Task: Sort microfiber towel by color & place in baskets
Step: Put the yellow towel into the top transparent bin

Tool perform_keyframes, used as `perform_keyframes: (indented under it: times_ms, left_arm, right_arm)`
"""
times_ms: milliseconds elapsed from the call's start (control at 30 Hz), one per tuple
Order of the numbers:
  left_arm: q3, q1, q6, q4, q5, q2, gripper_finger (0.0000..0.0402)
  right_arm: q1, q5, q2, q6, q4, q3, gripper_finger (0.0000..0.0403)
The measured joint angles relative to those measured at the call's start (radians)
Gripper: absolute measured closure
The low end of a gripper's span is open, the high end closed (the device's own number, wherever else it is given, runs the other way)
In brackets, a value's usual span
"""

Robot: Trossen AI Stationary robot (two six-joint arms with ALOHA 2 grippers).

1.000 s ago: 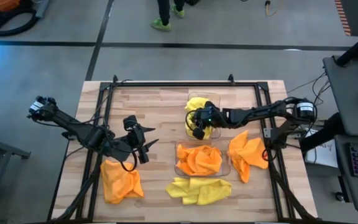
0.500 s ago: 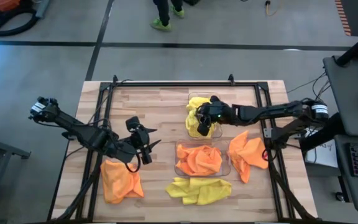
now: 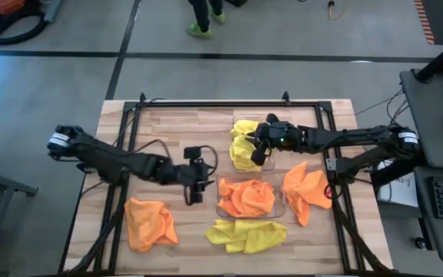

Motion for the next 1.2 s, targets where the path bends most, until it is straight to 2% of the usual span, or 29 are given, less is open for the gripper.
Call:
perform_keyframes:
  times_ms: [167, 333, 433, 600, 800, 1000, 1200]
  left_arm:
    - [-0.015, 0.102, 0.049, 0.058, 0.032, 0.066, 0.0210]
    - [-0.075, 0.209, 0.143, 0.237, 0.199, 0.088, 0.0217]
    - [-0.123, 0.278, 0.158, 0.325, 0.253, 0.088, 0.0241]
    - [-0.200, 0.365, 0.153, 0.415, 0.259, 0.093, 0.0308]
    - [-0.258, 0.405, 0.149, 0.594, 0.314, 0.132, 0.0392]
    - [-0.269, 0.408, 0.146, 0.725, 0.317, 0.236, 0.0395]
    - [-0.253, 0.412, 0.131, 0.769, 0.322, 0.310, 0.0400]
  right_arm:
    - [-0.022, -0.001, -0.001, -0.034, -0.049, 0.001, 0.0351]
    - [-0.057, -0.001, 0.001, -0.022, -0.100, 0.001, 0.0380]
    - [-0.076, -0.001, 0.004, -0.021, -0.122, 0.001, 0.0392]
    - [-0.101, -0.001, 0.004, -0.021, -0.124, -0.014, 0.0394]
    - [-0.121, 0.000, 0.004, 0.003, -0.124, -0.043, 0.0394]
    - [-0.122, 0.003, 0.004, 0.020, -0.123, -0.060, 0.0394]
    - [-0.122, 0.008, 0.004, 0.020, -0.121, -0.061, 0.0394]
